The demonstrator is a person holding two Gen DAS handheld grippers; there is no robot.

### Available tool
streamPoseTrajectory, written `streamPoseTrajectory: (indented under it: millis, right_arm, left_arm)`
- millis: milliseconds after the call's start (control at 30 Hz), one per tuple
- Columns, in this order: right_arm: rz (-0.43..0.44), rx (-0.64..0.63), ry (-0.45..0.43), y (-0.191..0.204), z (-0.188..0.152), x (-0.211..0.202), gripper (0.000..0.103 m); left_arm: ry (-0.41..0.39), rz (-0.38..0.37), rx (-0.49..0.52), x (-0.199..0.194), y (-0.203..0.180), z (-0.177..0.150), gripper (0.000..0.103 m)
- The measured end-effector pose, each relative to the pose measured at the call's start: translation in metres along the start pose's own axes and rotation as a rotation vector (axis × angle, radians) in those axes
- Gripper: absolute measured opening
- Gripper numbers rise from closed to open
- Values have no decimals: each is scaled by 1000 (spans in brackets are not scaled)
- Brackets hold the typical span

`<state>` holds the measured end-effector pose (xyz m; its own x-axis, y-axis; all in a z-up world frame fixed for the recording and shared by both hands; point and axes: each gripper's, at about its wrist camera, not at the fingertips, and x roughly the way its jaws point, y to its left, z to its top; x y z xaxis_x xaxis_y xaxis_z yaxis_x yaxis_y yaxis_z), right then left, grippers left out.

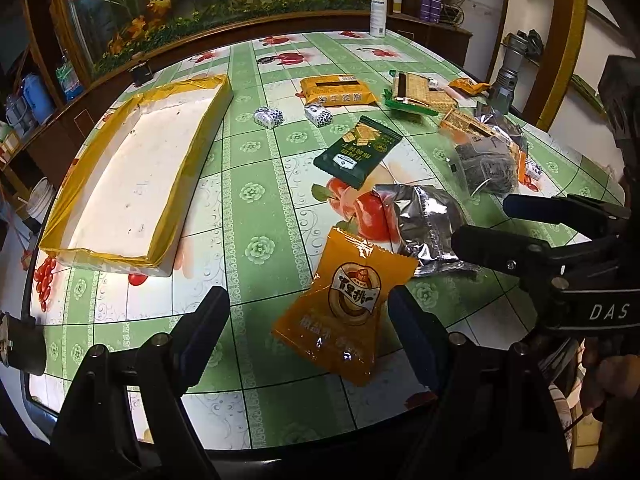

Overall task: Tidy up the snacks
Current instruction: 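Close left tool on orange bag while right tool closes on silver foil bag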

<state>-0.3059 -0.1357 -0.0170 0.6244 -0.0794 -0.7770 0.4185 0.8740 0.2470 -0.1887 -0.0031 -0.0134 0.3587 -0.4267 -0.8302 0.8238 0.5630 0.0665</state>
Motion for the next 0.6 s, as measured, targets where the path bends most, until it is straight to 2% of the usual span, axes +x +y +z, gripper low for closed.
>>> streamPoseTrajectory:
  millis: [133, 300, 467, 533, 600]
  right_arm:
    - [19, -11, 11, 1, -1, 5, 90]
    - [37, -41, 24, 4, 1, 18, 86]
    - [51, -59, 45, 8, 11, 35, 85]
    - [42, -78, 60, 12, 13, 44, 81]
    - [20, -91, 79, 13, 13, 52, 80]
  left_arm:
    - [18, -60, 49, 4, -6, -6, 82]
    - [33, -76, 102, 15, -10, -8, 82]
    - [45, -73, 101, 31, -8, 1, 82]
    - [68, -71, 99, 41, -5, 4, 83]
    - [70, -102, 85, 45, -1, 6, 82]
